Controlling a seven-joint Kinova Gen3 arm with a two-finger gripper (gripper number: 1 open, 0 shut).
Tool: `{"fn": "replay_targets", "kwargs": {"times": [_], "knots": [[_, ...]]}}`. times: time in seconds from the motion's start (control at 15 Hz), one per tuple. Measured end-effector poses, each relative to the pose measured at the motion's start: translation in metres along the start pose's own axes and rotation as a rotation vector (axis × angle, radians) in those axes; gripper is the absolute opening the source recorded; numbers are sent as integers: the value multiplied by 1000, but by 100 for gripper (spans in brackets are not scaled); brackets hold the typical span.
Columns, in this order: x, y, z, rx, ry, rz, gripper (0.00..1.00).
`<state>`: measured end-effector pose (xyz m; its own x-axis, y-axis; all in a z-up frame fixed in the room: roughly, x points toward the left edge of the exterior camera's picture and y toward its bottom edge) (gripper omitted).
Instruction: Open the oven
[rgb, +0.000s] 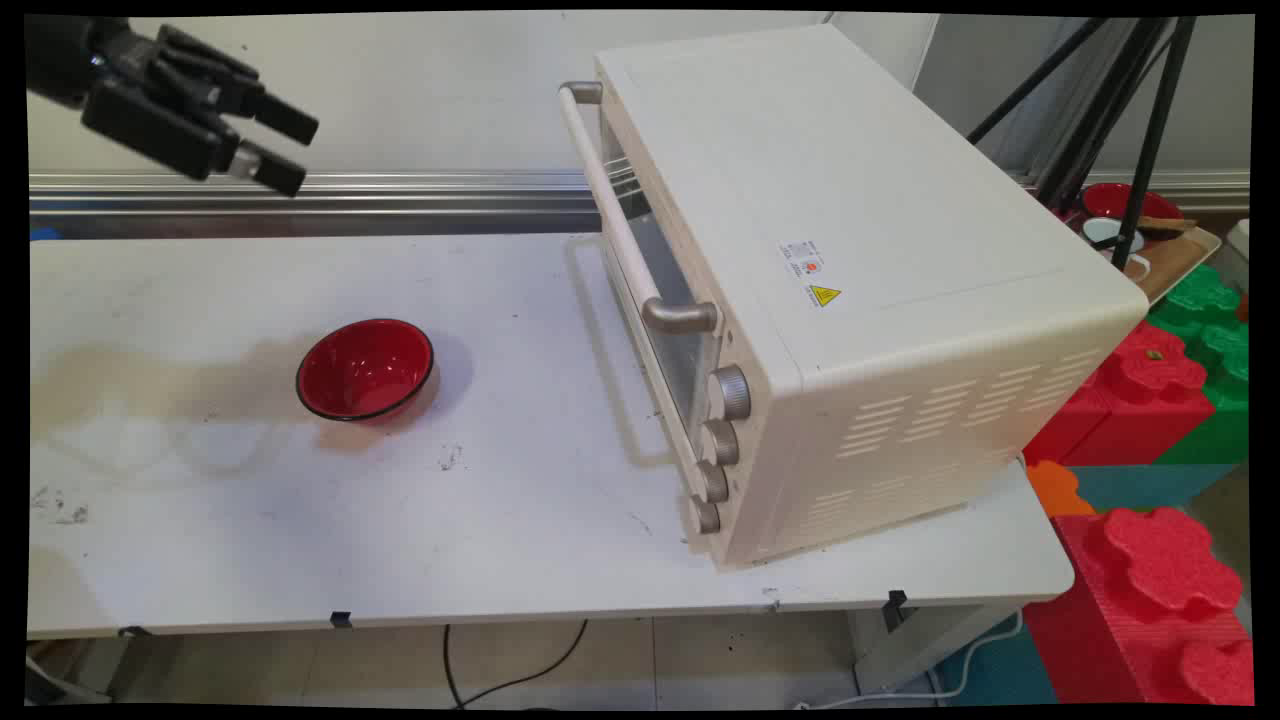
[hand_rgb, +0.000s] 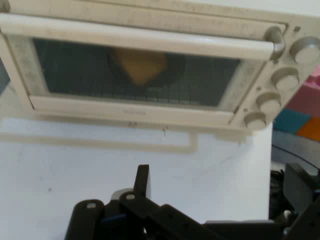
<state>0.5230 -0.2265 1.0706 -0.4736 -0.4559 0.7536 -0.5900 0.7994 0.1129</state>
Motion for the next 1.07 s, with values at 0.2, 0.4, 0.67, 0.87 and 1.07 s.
{"fn": "replay_targets", "kwargs": {"times": [0.2,0.4,0.67,0.87,1.07], "knots": [[17,-5,8,11,12,14,100],[36,-11,24,25,21,15,100],[57,-18,49,31,20,11,100],[71,-20,72,26,11,3,100],[81,-22,90,28,6,3,100]]}}
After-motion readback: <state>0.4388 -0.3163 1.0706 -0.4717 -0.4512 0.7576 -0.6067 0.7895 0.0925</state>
